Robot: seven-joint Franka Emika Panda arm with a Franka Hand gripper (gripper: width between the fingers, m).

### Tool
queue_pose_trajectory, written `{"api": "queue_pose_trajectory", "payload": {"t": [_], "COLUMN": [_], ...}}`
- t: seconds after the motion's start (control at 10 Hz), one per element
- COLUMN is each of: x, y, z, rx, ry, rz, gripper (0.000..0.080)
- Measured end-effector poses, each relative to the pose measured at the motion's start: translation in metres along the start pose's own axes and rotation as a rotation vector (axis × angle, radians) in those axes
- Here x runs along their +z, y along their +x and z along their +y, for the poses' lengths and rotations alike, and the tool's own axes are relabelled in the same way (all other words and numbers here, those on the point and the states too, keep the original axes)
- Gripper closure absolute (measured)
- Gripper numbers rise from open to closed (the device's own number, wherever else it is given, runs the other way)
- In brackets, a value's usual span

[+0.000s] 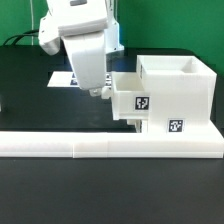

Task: Assemble drawer

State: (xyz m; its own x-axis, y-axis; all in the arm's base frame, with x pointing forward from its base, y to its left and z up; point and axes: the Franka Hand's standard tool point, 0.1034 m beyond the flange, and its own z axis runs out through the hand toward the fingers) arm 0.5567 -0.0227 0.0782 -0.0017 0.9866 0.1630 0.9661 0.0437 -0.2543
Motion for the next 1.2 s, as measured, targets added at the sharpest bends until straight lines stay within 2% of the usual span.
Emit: {"api": "queue_pose_trajectory", "payload": {"t": [0.3,0.4,0.7,0.8,1.0,1.1,1.2], "x": [0.009,0.011,0.012,0.012,0.007,0.004,0.0], "y": [0.037,0.042,0.042,0.034,0.001,-0.007,-0.009], "z": [0.004,0.005,0.005,0.002,-0.007,-0.01,-0.009], "rx": [0.047,0.055,0.102,0.084,0.046,0.054,0.061], "ry": [-0.022,-0.02,-0.015,-0.002,0.025,0.028,0.016], "rz": [0.003,0.0,-0.005,-0.004,-0.001,0.0,-0.005], "gripper": [0.0151,0.0151,0.0151,0.0151,0.0151,0.0151,0.0151]}}
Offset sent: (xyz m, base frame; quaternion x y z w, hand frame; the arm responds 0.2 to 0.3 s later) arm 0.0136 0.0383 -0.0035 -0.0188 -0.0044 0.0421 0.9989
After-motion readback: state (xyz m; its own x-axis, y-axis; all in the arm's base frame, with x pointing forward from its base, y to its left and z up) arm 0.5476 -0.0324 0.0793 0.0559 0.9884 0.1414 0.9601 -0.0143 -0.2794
